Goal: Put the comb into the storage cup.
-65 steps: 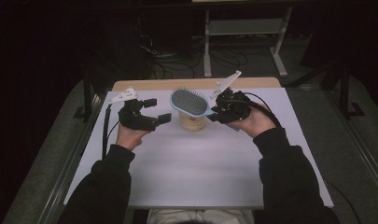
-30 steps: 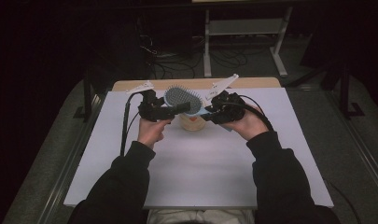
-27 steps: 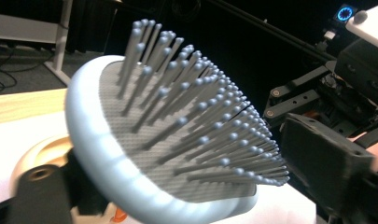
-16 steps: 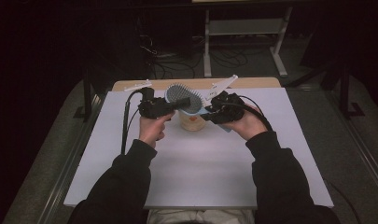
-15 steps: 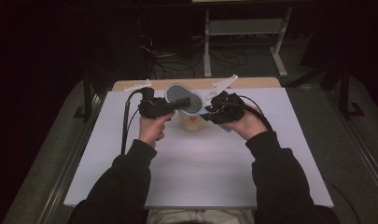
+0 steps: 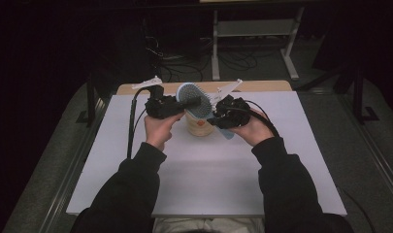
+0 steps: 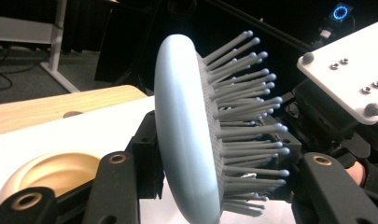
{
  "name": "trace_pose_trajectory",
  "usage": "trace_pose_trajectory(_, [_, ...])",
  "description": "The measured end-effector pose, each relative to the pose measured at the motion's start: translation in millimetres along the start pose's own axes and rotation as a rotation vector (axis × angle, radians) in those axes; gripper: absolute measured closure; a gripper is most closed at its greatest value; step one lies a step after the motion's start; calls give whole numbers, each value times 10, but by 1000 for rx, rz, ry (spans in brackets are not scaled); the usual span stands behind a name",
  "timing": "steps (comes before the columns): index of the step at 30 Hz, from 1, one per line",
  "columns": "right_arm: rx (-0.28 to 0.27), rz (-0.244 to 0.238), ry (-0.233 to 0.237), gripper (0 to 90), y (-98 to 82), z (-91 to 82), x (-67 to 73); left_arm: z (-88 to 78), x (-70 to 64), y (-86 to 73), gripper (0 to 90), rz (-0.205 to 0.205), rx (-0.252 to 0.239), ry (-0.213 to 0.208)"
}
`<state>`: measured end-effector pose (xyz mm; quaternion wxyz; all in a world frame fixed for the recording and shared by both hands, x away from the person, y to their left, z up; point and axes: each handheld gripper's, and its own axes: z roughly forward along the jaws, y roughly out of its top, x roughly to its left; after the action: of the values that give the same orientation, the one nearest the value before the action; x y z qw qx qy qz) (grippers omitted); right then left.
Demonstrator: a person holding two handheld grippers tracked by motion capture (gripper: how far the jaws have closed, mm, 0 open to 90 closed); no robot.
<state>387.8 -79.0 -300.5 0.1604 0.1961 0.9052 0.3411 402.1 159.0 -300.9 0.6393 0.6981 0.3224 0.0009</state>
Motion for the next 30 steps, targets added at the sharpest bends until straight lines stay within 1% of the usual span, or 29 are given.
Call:
trace_pose_trajectory(4, [-5, 6, 0, 689, 0, -9, -14, 12, 10, 25, 527, 1, 5, -14])
trace_pose_trajectory(5, [-6, 23, 12, 686, -4, -5, -29, 19, 16, 38, 533, -1, 12, -18])
trace_pose_trajectory(6, [-6, 23, 12, 686, -4, -5, -29, 24, 18, 46, 533, 0, 15, -21])
trace_pose_trajectory(8, [-10, 37, 11, 677, -2, -7, -44, 33, 12, 68, 540, 6, 18, -21])
trace_pose_trajectory(10, [-15, 46, 16, 664, -3, -7, -51, 44, -4, 93, 541, 24, 28, -24])
trace_pose_trajectory(11, [-19, 62, 10, 578, -5, -16, -62, 52, -16, 105, 542, 32, 38, -24])
trace_pose_trajectory(12, [-19, 62, 10, 578, -5, -16, -62, 56, -28, 118, 542, 35, 44, -26])
trace_pose_trajectory(13, [-15, 84, 13, 518, -22, -21, -90, 57, -38, 143, 542, 36, 43, -34])
trace_pose_trajectory(16, [-15, 127, 10, 430, -74, -26, -139, 49, -39, 168, 543, 39, 39, -36])
trace_pose_trajectory(17, [-15, 127, 10, 430, -74, -26, -139, 46, -38, 181, 543, 39, 39, -35])
trace_pose_trajectory(20, [-29, 158, 12, 337, -140, -47, -185, 30, -25, 225, 544, 52, 43, -19])
trace_pose_trajectory(21, [-37, 172, 10, 299, -163, -59, -200, 23, -20, 237, 544, 52, 42, -20])
trace_pose_trajectory(22, [-58, 194, 25, 214, -197, -79, -225, 19, -17, 246, 544, 50, 38, -24])
trace_pose_trajectory(23, [-58, 194, 25, 214, -197, -79, -225, 14, -13, 257, 544, 46, 35, -33])
trace_pose_trajectory(24, [-71, 212, 51, 190, -217, -81, -239, 11, -12, 270, 544, 45, 33, -39])
trace_pose_trajectory(25, [-78, 215, 63, 172, -235, -89, -243, 9, -19, 287, 544, 49, 31, -36])
trace_pose_trajectory(26, [-91, 211, 62, 142, -259, -99, -239, 9, -22, 301, 544, 58, 34, -32])
trace_pose_trajectory(28, [-105, 219, 77, 126, -295, -103, -245, 8, -29, 338, 544, 73, 43, -23])
trace_pose_trajectory(30, [-116, 233, 80, 19, -345, -89, -248, 4, -37, 374, 543, 82, 45, -15])
